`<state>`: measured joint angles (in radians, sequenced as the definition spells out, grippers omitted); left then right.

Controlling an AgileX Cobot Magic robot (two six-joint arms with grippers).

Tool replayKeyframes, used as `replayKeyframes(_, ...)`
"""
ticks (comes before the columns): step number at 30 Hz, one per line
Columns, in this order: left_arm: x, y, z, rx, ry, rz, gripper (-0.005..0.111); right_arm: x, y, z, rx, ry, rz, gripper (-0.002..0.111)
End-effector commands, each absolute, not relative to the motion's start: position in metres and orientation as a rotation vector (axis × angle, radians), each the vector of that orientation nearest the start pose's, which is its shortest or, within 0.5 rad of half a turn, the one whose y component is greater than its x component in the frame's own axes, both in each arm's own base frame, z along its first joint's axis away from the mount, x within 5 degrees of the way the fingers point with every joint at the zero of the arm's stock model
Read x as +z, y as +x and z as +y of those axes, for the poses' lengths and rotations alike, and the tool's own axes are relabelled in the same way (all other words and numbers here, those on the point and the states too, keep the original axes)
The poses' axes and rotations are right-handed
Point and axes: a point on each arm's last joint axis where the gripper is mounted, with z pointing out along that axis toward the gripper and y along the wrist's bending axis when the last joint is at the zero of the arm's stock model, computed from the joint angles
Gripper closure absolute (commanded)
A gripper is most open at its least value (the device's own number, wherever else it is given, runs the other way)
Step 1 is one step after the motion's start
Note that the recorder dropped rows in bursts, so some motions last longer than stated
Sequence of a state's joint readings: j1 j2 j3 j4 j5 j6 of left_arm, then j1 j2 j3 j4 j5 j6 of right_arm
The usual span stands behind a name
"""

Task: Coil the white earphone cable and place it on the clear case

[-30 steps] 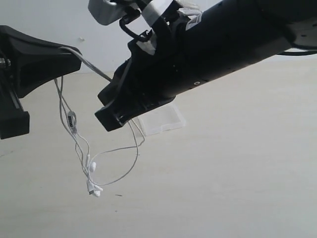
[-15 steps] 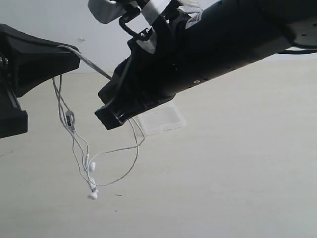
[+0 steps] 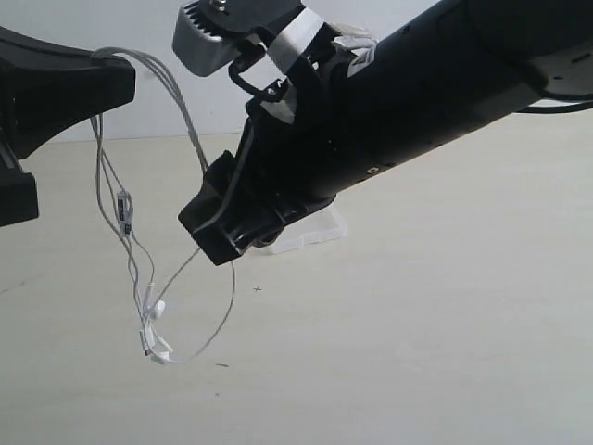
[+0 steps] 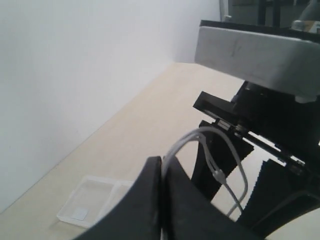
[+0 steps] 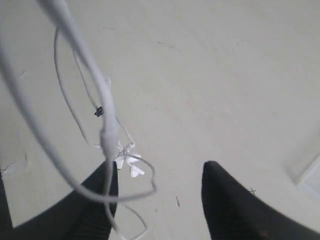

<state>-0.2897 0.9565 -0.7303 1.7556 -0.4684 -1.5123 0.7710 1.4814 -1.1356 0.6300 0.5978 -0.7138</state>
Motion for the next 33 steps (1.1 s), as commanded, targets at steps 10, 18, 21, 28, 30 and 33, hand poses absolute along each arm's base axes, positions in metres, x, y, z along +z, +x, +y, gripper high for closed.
replayKeyframes(10,0.348,0.182,-0.092,-0.407,0.744,1.613,0.107,0.303,0.209,0.244,0.661,-1.287,2.052,0.039)
replayKeyframes(18,0.348,0.182,-0.092,-0.407,0.744,1.613,0.107,0.304,0.211,0.244,0.653,-1.259,2.039,0.042)
replayKeyframes(21,0.348,0.181,-0.092,-0.409,0.746,1.611,0.107,0.306,0.214,0.245,0.649,-1.226,2.016,0.042)
replayKeyframes(28,0.348,0.181,-0.092,-0.409,0.746,1.611,0.107,0.311,0.214,0.250,0.701,-1.217,1.945,0.042)
replayKeyframes(30,0.348,0.181,-0.092,-0.409,0.746,1.611,0.107,0.313,0.215,0.251,0.710,-1.207,1.923,0.042)
replayKeyframes(33,0.348,0.181,-0.092,-0.411,0.744,1.612,0.107,0.313,0.216,0.252,0.704,-1.204,1.906,0.042)
